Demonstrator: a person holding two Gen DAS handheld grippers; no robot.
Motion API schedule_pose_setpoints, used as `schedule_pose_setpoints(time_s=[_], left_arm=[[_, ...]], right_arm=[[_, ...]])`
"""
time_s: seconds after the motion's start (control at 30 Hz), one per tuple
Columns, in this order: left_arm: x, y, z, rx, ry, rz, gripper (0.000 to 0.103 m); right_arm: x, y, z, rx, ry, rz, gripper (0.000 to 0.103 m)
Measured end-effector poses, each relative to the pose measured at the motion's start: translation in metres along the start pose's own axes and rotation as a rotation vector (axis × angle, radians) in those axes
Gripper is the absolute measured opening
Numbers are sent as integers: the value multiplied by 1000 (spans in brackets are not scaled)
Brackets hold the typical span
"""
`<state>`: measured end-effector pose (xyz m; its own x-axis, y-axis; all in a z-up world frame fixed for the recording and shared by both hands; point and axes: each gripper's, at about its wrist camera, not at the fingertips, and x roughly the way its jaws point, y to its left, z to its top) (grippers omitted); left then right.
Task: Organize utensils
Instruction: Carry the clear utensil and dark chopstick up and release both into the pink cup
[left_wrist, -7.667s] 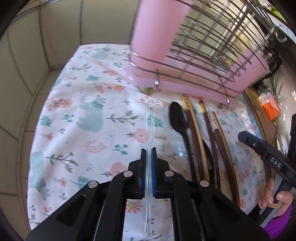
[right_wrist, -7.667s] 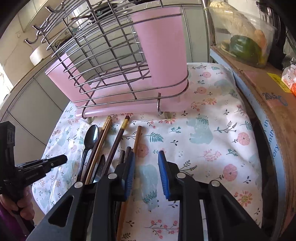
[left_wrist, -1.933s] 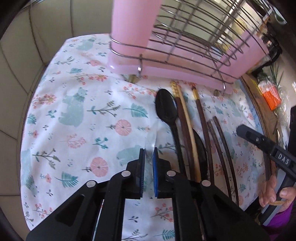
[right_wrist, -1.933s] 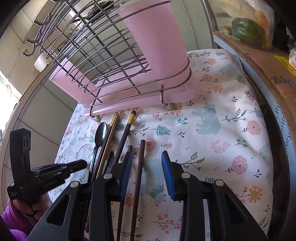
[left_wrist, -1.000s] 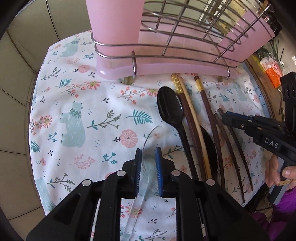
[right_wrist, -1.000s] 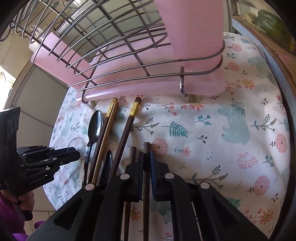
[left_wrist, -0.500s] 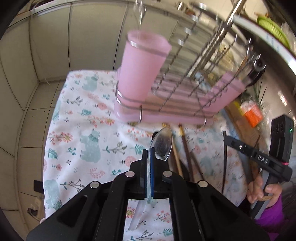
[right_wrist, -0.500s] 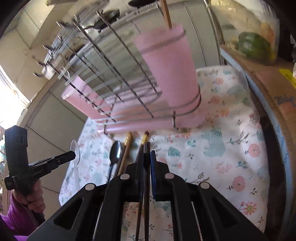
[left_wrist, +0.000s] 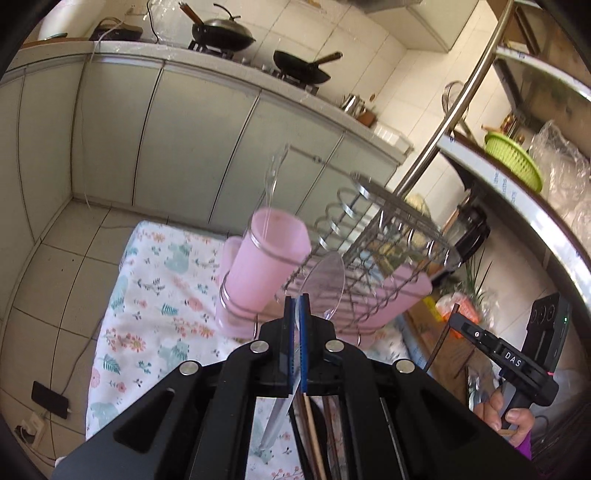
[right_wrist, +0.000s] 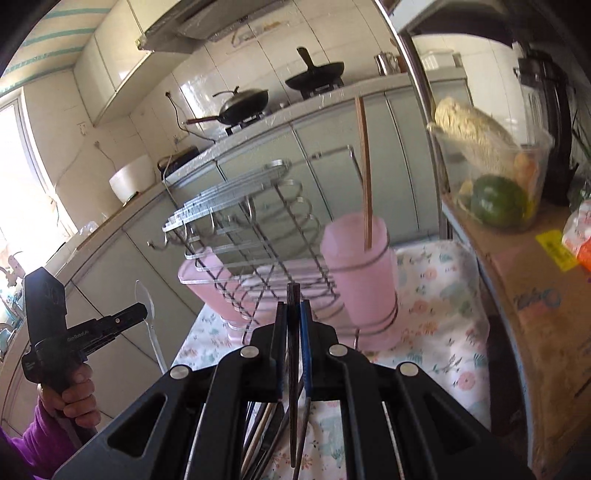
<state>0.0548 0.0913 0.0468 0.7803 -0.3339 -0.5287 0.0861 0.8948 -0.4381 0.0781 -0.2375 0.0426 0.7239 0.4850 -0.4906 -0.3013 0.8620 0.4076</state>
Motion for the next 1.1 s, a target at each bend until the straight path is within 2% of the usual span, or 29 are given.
schedule_pose_setpoints(time_s=[0.23, 0.37, 0.5, 0.6, 0.77, 1.1], left_arm=[[-16, -12, 41, -1, -136, -26, 1], [-21, -18, 65, -5, -219, -36, 1], [-26, -24, 85, -4, -319, -23, 1], [-24, -24, 95, -16, -358, -28, 1], [-16, -22, 102, -21, -419, -16, 1], [17, -6, 96, -45, -414, 14, 1]], right_arm=[[-27, 14, 46, -54, -144, -17, 7], [-43, 23, 74, -95, -257, -40, 7], [-51, 25, 96, -110, -346, -51, 7], [-53, 26, 107, -119, -388, -63, 7], [-51, 26, 116, -133, -438, -96, 7], [-20, 12, 113, -147, -425, -167, 7]])
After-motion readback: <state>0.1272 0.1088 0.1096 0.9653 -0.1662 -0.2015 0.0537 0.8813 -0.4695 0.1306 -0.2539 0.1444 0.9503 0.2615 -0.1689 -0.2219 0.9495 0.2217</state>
